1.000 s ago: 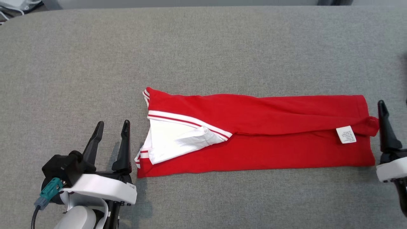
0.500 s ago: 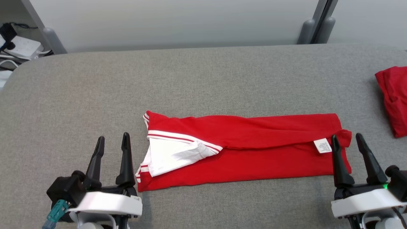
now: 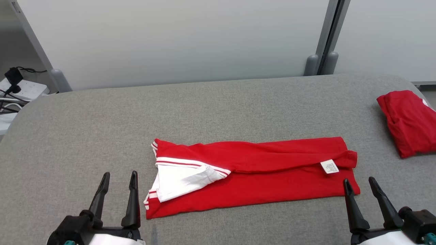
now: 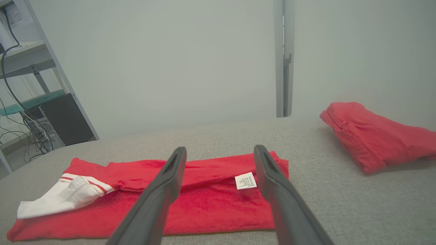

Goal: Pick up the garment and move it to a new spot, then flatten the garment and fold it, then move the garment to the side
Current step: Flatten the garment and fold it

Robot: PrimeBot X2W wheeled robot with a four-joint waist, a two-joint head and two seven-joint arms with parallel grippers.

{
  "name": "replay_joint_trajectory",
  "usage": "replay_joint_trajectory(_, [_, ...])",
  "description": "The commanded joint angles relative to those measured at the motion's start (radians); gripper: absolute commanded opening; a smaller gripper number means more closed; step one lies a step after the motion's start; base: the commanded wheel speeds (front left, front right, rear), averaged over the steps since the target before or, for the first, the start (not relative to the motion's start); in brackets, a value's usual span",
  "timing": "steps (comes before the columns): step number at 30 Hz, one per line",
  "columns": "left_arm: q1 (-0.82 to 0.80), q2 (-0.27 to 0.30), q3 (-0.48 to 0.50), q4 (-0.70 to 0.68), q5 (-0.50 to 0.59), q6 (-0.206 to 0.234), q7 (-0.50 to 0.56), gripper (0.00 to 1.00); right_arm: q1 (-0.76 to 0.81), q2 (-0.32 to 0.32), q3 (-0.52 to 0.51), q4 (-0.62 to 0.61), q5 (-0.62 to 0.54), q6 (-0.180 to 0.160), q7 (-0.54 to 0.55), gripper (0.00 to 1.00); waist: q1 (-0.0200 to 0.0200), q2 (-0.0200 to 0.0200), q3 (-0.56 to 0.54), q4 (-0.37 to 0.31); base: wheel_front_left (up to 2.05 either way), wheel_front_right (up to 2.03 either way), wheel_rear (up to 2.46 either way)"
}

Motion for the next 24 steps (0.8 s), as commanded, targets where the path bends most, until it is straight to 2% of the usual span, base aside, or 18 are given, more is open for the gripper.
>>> replay_joint_trajectory(1, [-0.013,0.004,0.039,-0.028,0.034,-0.009,-0.01,1.0,-0.011,-0.011,0.017,-0.024,-0.006,0.0,-0.01,1.0,0.0,-0.0001,-0.008,-0.001,0.0,0.0,0.0])
replay_joint_trajectory(7, [0.035,0.0,0.059,-0.015,0.105,-0.028,-0.01,1.0,0.018,-0.003,0.005,-0.026,-0.005,0.0,-0.01,1.0,0.0,-0.0001,-0.032,-0.004,0.0,0.0,0.0])
replay_joint_trajectory(15, [0.066,-0.001,0.048,0.016,0.068,-0.013,-0.01,1.0,0.029,-0.007,0.015,-0.024,0.002,0.0,-0.01,1.0,0.0,-0.0001,-0.052,-0.003,0.0,0.0,0.0])
replay_joint_trajectory(24, [0.074,-0.001,0.038,0.032,0.064,-0.022,-0.01,1.0,0.031,-0.008,0.021,-0.023,-0.001,0.0,-0.01,1.0,0.0,-0.0001,-0.053,0.001,0.0,0.0,0.0])
